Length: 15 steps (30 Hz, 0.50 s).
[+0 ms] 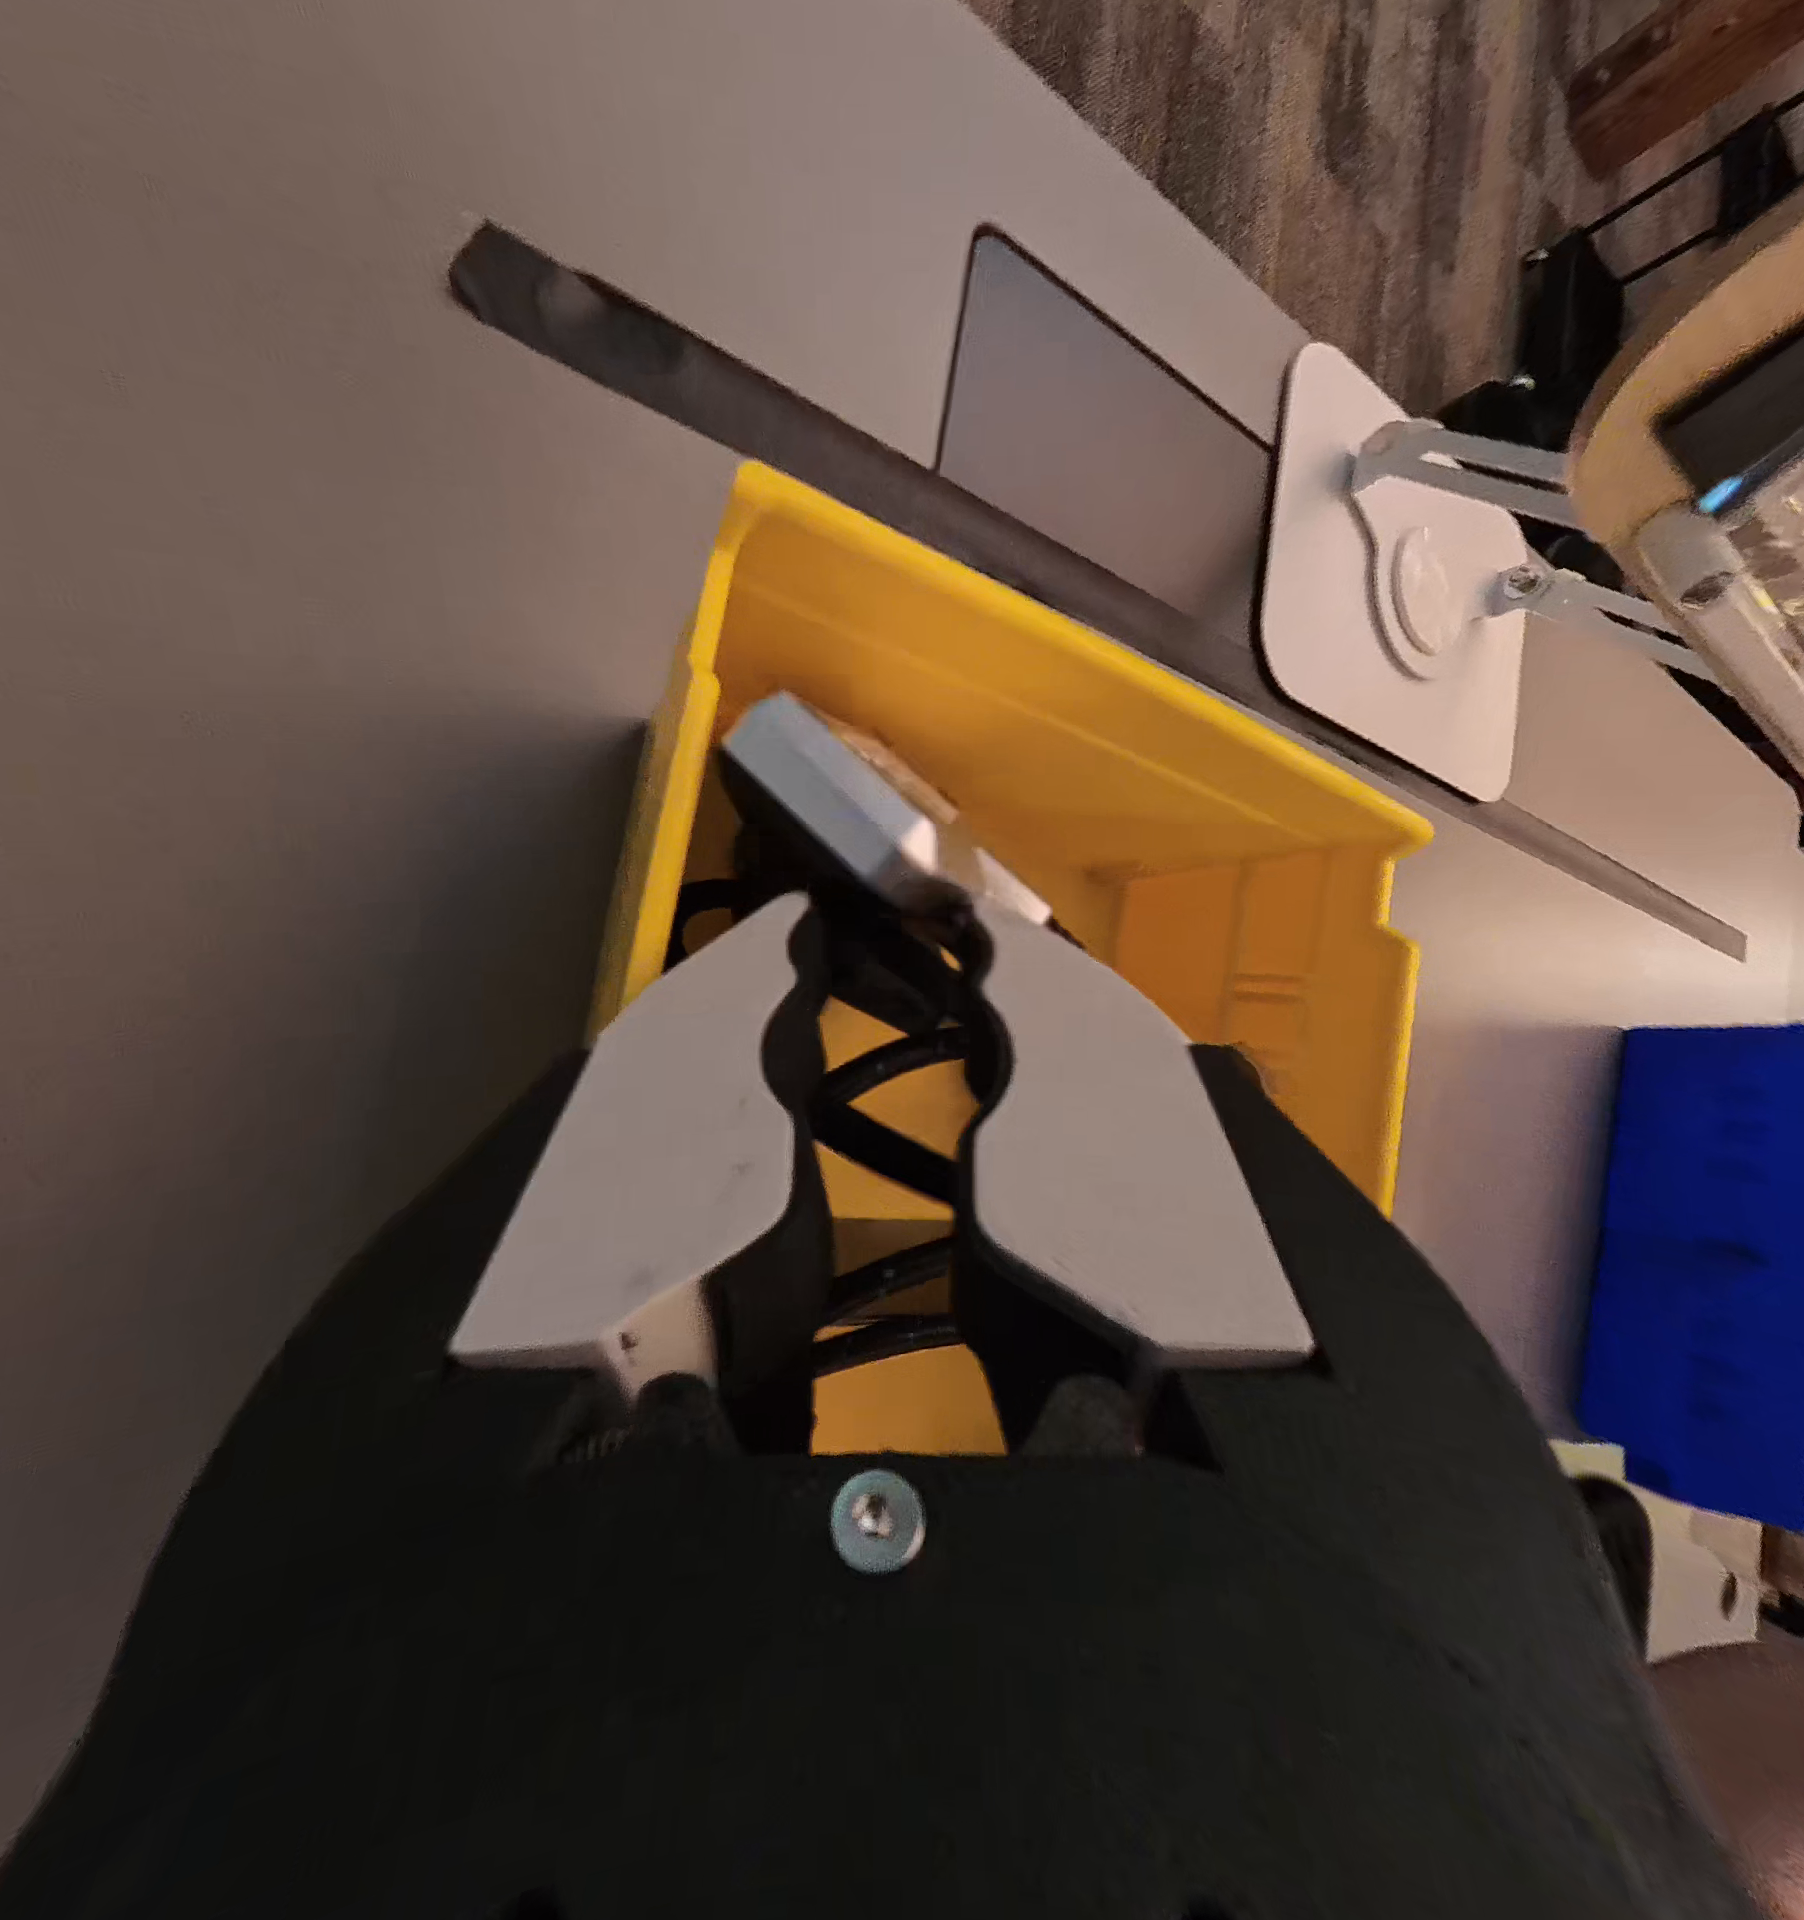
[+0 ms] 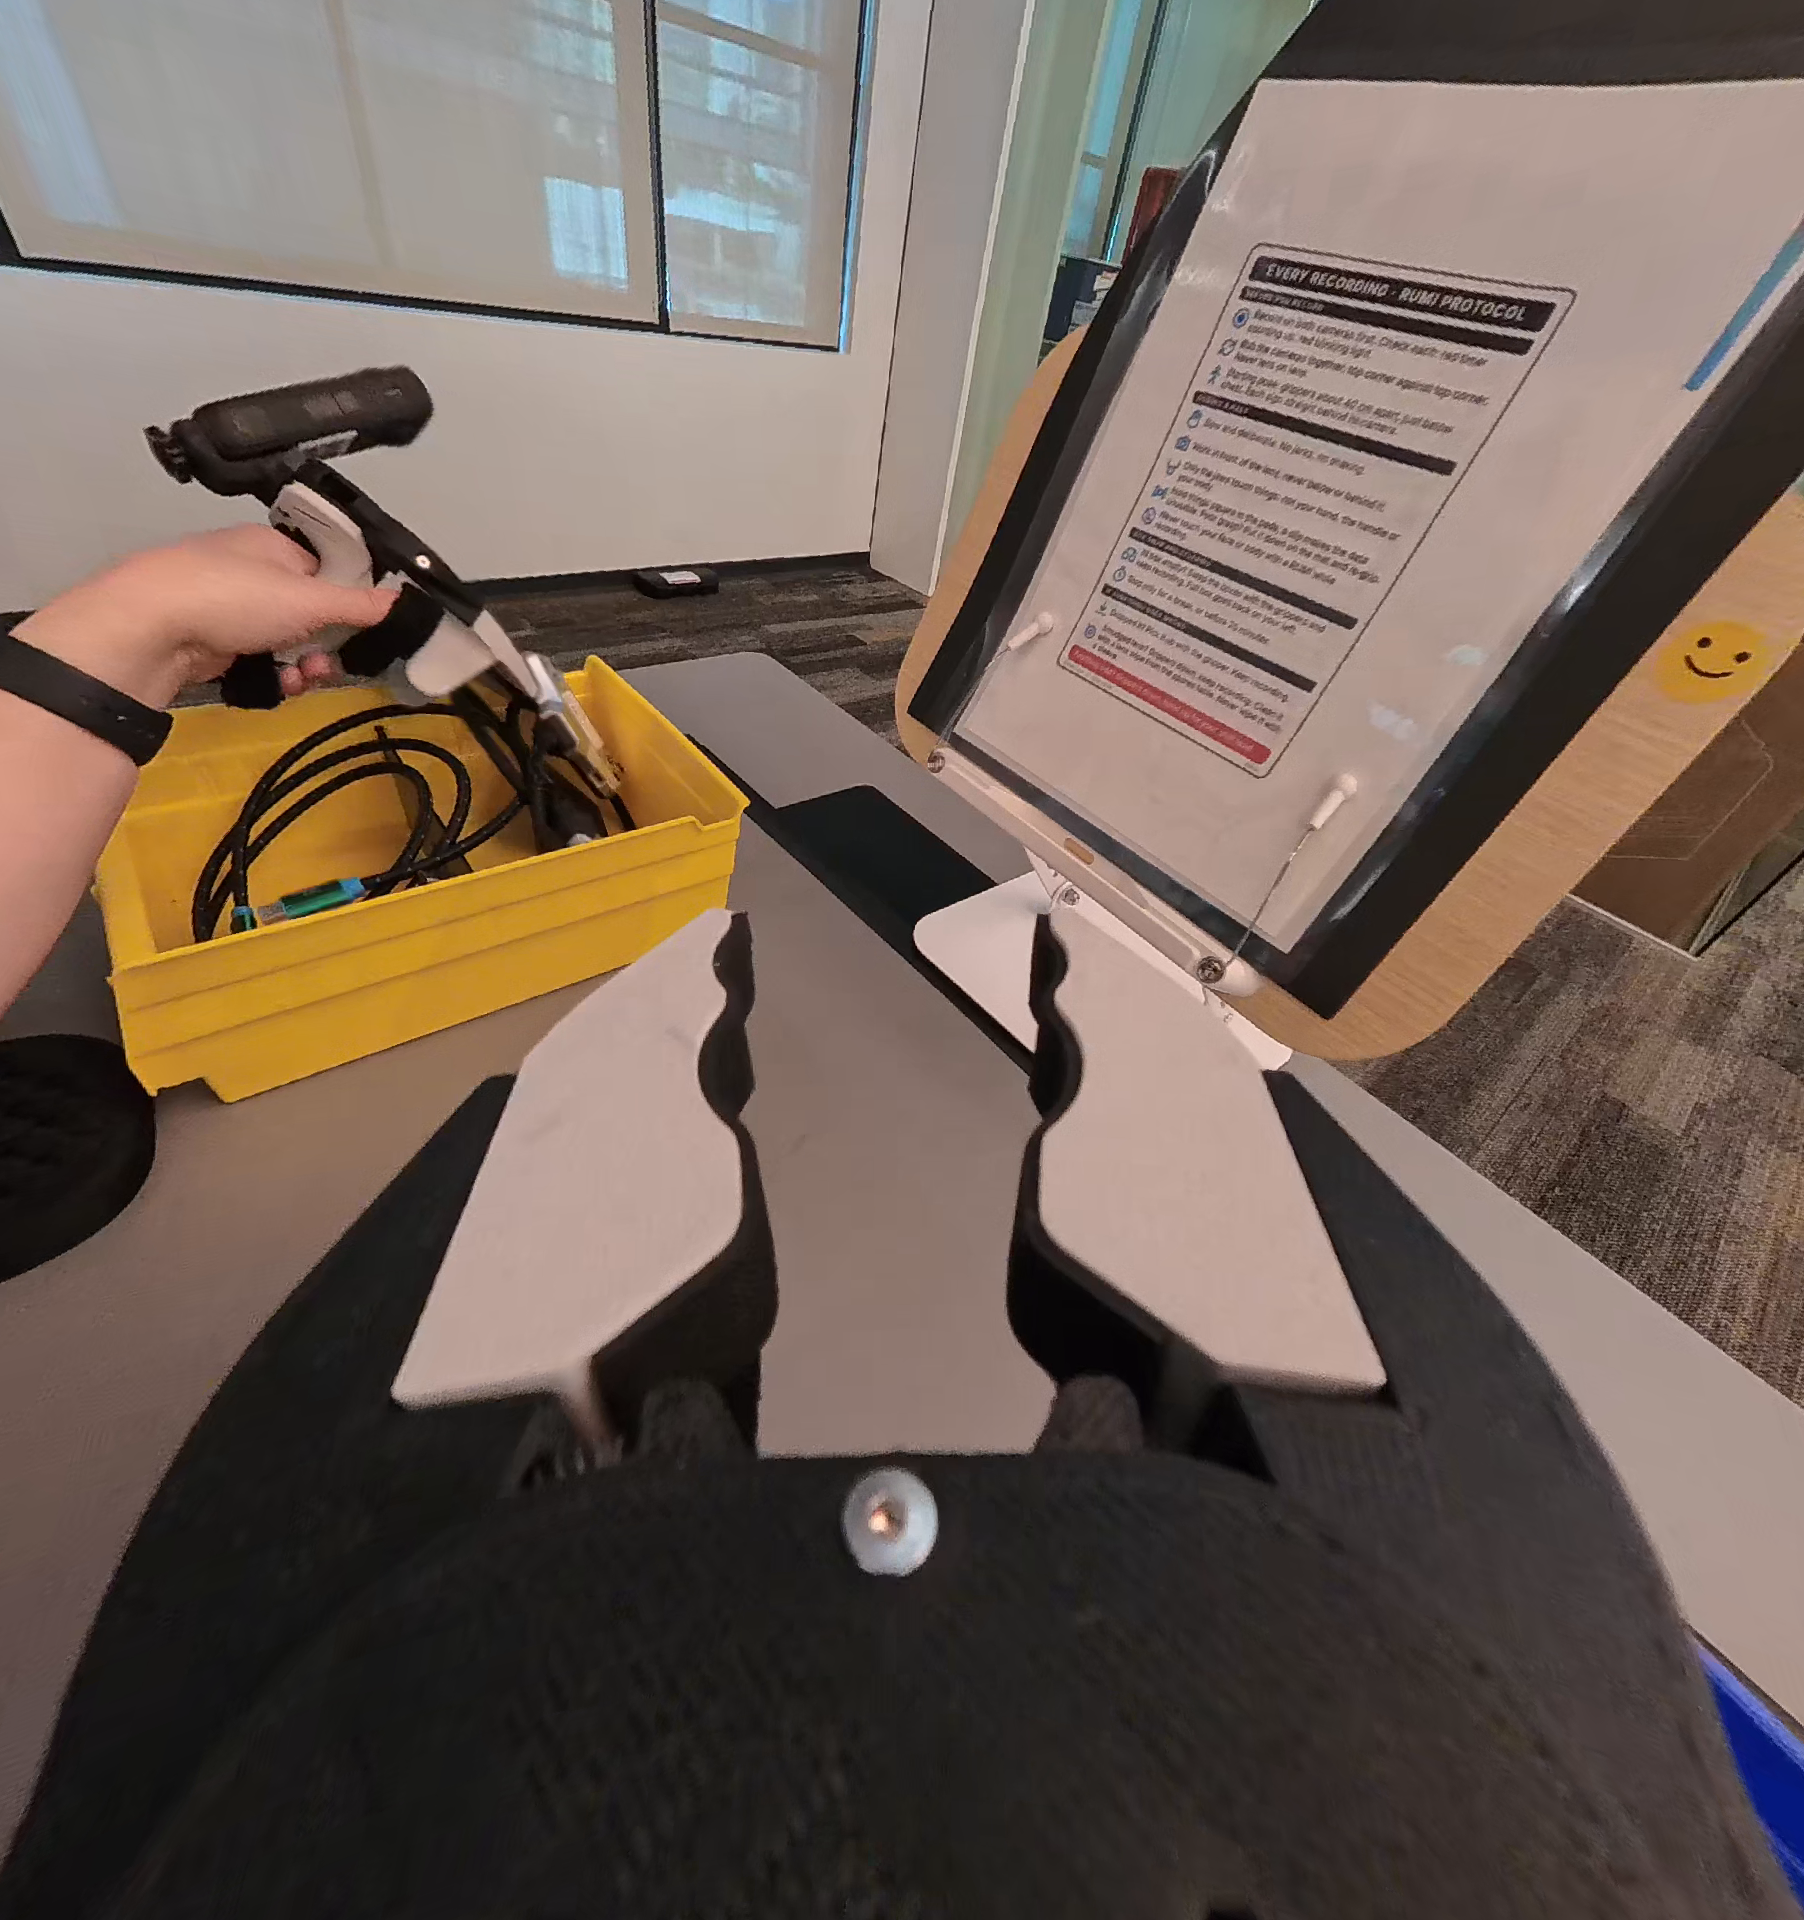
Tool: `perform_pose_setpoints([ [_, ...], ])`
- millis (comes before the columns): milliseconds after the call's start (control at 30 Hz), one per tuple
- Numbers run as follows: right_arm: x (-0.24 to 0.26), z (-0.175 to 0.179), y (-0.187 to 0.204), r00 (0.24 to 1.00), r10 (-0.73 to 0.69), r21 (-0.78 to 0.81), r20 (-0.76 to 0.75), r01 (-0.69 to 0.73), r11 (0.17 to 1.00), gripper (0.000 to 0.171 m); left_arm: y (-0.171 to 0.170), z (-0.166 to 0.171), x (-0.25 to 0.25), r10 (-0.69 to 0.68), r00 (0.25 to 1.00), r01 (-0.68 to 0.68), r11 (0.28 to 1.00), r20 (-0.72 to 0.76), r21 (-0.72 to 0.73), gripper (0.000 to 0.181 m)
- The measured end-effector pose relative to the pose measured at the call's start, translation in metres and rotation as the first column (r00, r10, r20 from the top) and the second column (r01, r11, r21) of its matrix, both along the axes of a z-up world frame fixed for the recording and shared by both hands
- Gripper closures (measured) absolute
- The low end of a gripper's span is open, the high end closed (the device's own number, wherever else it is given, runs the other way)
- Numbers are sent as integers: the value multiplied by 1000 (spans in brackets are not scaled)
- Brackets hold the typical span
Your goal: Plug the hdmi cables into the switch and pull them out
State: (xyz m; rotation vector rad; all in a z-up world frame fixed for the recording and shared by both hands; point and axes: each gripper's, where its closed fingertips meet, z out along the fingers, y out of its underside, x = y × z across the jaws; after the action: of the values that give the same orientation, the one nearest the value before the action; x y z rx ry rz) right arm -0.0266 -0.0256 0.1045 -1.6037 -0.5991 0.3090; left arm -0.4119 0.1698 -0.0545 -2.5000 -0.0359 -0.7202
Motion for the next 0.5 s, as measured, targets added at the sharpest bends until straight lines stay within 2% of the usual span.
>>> perform_pose_setpoints([
  [67,-1,-1,0,1000,1,-1,9,-1,1000,119,0,8,0,-45,998,43,998,37,54,181],
  [133,-2,-2,1,1000,-1,-2,17,1,1000,119,1,12,-3,-34,998,29,997,62,76,181],
  [233,-2,-5,2,1000,-2,-13,22,2,1000,119,-6,1,5,-40,989,43,999,141,-15,181],
  [300,-2,-6,2,1000,-5,-14,31,5,1000,119,-7,6,10,-52,982,55,998,183,-13,166],
  [367,-1,-6,1,999,-11,-8,48,12,1000,119,-14,16,21,-119,973,120,993,197,11,154],
  [433,2,-7,1,997,-20,-9,69,20,1000,119,-23,29,34,-195,964,189,981,178,52,152],
  [500,6,-9,2,995,-42,-9,86,43,999,119,-27,35,45,-210,970,202,976,119,74,150],
])
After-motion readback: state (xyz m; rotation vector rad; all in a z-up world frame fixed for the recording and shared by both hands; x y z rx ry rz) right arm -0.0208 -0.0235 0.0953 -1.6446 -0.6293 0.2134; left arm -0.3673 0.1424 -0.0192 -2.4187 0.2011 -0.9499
